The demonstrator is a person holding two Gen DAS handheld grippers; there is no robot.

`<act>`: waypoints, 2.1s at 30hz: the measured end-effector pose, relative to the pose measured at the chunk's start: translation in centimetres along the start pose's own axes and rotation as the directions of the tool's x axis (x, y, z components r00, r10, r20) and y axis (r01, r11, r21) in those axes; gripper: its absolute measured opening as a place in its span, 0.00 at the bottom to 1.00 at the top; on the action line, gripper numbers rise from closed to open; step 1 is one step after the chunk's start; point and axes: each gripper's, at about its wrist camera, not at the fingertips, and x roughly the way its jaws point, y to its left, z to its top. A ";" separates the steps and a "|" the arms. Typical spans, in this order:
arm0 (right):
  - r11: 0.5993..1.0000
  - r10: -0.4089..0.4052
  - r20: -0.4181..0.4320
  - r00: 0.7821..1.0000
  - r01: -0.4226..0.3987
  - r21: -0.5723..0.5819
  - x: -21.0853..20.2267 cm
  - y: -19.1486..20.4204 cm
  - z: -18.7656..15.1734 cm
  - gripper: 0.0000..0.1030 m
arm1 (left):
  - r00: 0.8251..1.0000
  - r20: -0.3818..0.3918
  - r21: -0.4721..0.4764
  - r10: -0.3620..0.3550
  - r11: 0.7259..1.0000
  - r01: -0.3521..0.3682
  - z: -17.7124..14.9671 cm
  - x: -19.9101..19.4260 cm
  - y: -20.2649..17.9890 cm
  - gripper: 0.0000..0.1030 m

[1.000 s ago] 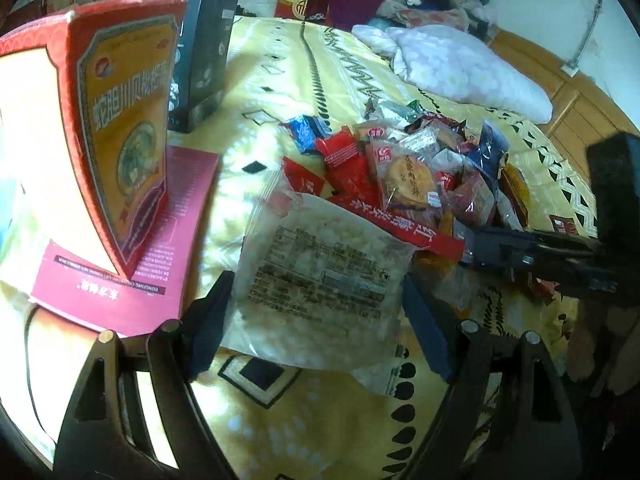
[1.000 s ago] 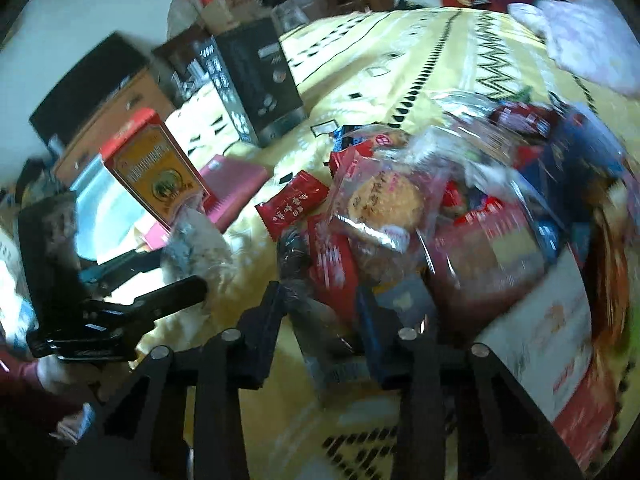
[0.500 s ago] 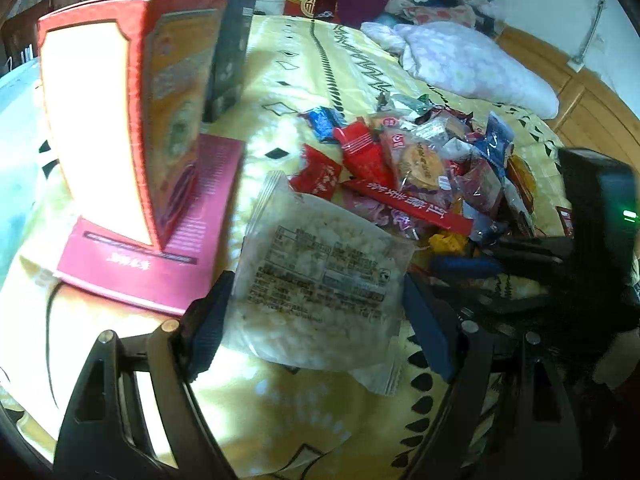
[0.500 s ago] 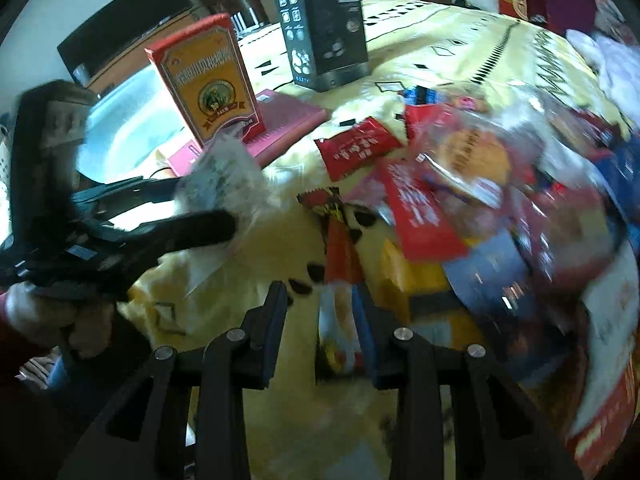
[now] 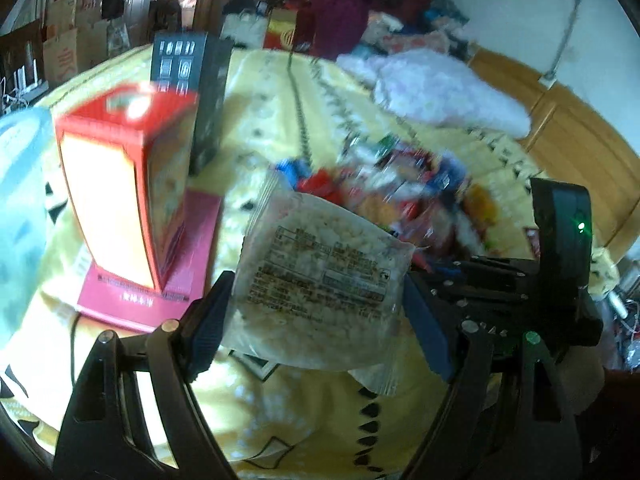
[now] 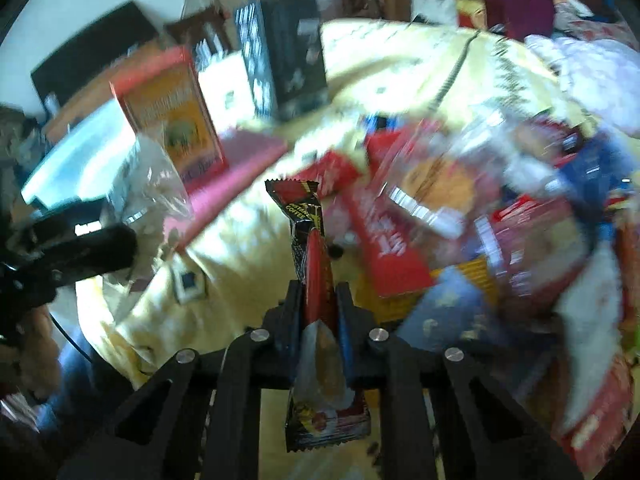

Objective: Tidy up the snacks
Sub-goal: 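Carry both snacks over the glass bowl and open both tools to drop them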

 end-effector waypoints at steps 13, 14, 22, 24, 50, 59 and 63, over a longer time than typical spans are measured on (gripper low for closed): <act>1.000 0.004 0.290 0.957 0.003 -0.022 -8.8 4.5 12.6 0.17 | 0.946 0.290 -0.125 0.147 0.986 -0.115 7.8 -10.9 6.6 0.80; 0.999 0.019 0.300 0.954 -0.008 -0.036 -8.9 5.4 13.6 0.17 | 0.934 0.305 -0.149 0.186 0.978 -0.147 8.2 -11.9 7.8 0.80; 0.964 0.244 0.306 0.920 -0.196 -0.181 -6.5 17.2 21.2 0.17 | 0.826 0.283 -0.388 0.488 0.846 -0.366 8.7 -17.3 18.6 0.80; 0.946 0.299 0.271 0.915 -0.248 -0.208 -5.0 20.5 22.3 0.17 | 0.817 0.256 -0.431 0.516 0.818 -0.381 8.3 -17.1 20.3 0.80; 0.890 0.407 -0.020 0.913 -0.402 -0.216 8.4 32.3 22.1 0.17 | 0.787 0.078 -0.525 0.612 0.696 -0.489 4.9 -16.5 26.8 0.81; 0.891 0.397 -0.068 0.915 -0.402 -0.212 10.0 33.1 22.2 0.20 | 0.807 0.032 -0.531 0.590 0.694 -0.486 4.7 -15.8 27.7 0.84; 0.892 0.394 -0.083 0.915 -0.403 -0.205 10.8 33.4 22.4 0.22 | 0.814 0.013 -0.542 0.580 0.688 -0.482 4.5 -15.7 28.1 0.86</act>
